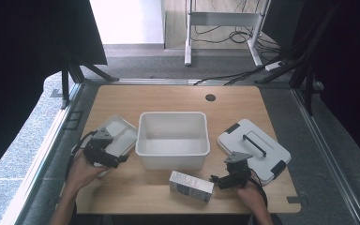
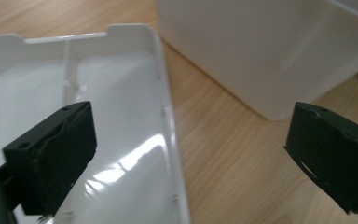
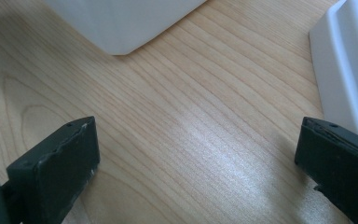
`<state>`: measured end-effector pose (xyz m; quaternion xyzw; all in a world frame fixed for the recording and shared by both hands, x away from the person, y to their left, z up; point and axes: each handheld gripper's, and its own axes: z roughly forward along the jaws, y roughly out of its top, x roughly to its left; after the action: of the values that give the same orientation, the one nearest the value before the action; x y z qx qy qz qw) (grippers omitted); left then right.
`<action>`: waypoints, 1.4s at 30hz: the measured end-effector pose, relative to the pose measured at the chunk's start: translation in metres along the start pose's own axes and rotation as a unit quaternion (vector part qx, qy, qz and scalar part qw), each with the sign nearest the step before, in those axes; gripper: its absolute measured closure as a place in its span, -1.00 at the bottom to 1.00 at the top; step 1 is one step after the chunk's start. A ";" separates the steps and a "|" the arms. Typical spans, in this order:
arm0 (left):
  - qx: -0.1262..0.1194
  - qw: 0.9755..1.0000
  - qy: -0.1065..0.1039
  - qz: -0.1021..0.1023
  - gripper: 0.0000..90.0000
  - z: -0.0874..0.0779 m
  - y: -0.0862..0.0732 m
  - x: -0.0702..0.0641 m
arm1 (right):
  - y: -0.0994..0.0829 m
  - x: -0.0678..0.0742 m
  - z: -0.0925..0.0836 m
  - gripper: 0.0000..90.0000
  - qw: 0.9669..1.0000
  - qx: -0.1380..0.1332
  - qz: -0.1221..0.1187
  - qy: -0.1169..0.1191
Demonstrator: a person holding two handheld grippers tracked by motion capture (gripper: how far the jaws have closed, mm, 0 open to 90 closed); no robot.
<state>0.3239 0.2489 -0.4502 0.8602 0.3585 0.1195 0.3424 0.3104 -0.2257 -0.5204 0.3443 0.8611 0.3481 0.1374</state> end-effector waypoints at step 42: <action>0.009 0.999 -0.023 0.032 -1.00 0.065 -0.040 -0.054 | -0.001 -0.002 -0.018 -0.92 1.000 -0.004 0.002 0.015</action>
<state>0.2933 0.1989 -0.5226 0.8767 0.3239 0.1070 0.3391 0.3026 -0.2362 -0.5077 0.3405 0.8607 0.3570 0.1256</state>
